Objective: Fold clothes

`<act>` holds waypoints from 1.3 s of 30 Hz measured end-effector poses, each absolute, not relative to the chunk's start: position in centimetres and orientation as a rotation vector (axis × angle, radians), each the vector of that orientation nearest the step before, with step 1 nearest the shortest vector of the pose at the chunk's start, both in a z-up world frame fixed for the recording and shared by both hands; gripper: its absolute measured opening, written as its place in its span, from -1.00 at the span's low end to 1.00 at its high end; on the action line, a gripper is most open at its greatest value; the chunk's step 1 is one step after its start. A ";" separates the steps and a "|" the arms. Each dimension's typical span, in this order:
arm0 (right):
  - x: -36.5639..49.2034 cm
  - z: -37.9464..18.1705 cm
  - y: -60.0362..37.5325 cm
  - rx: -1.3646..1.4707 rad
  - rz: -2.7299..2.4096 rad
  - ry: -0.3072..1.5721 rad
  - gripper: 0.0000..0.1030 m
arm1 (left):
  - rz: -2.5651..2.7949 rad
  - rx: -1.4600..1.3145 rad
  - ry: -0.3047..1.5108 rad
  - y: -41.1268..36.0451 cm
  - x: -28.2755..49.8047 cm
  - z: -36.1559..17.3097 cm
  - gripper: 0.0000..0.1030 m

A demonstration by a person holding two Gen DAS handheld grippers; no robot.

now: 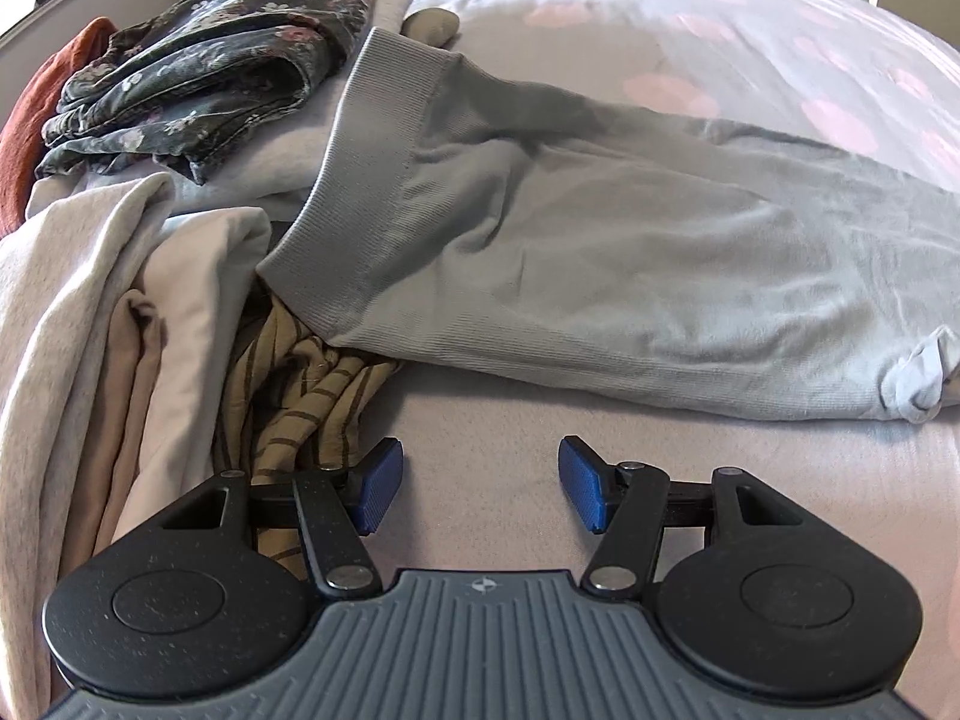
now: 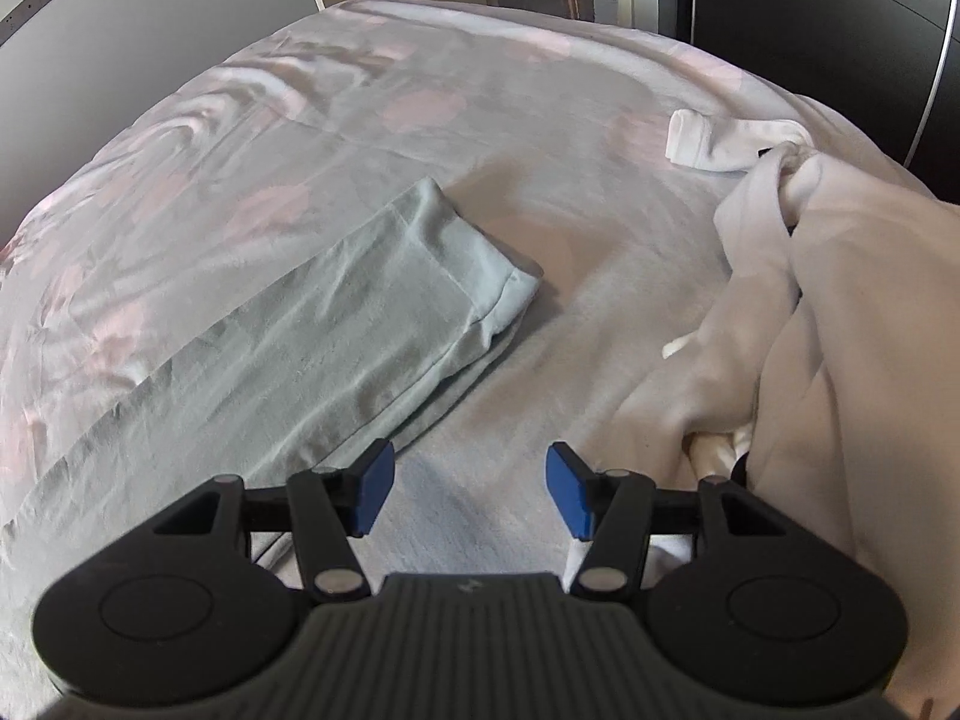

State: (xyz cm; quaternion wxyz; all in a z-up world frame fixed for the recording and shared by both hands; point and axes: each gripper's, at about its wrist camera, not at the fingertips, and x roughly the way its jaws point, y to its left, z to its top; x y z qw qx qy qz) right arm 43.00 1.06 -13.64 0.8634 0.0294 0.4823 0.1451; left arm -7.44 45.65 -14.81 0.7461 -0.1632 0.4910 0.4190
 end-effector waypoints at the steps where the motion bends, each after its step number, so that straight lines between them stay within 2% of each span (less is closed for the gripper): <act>1: 43.2 -13.5 1.0 0.066 0.309 1.013 0.15 | 0.912 -0.358 1.080 45.7 -7.4 -14.8 0.09; 12: 46.7 -11.8 -1.4 0.160 0.269 0.984 0.15 | 0.897 -0.345 1.111 46.0 -7.2 -15.2 0.10; 18: 49.3 -13.3 -1.4 0.306 0.243 1.021 0.15 | 0.902 -0.323 1.124 45.7 -6.9 -15.3 0.10; 19: 49.6 -13.7 -1.3 0.324 0.236 1.031 0.14 | 0.901 -0.319 1.127 45.7 -6.8 -15.4 0.10; 20: 49.8 -14.2 -1.1 0.333 0.231 1.037 0.03 | 0.900 -0.317 1.131 45.7 -6.8 -15.4 0.10; 25: 50.2 -15.3 -0.1 0.318 0.233 1.018 0.02 | 0.904 -0.303 1.150 45.9 -6.2 -15.6 0.13; 27: 50.3 -15.4 0.4 0.296 0.243 1.004 -0.11 | 0.909 -0.292 1.152 45.9 -6.0 -15.7 0.13; 31: 50.0 -15.0 1.5 0.221 0.286 0.971 -0.73 | 0.911 -0.280 1.153 45.6 -5.9 -15.6 0.13; 39: 45.7 -9.3 3.4 0.213 0.435 0.862 -0.76 | 0.908 -0.260 1.098 44.5 -7.0 -14.0 0.08</act>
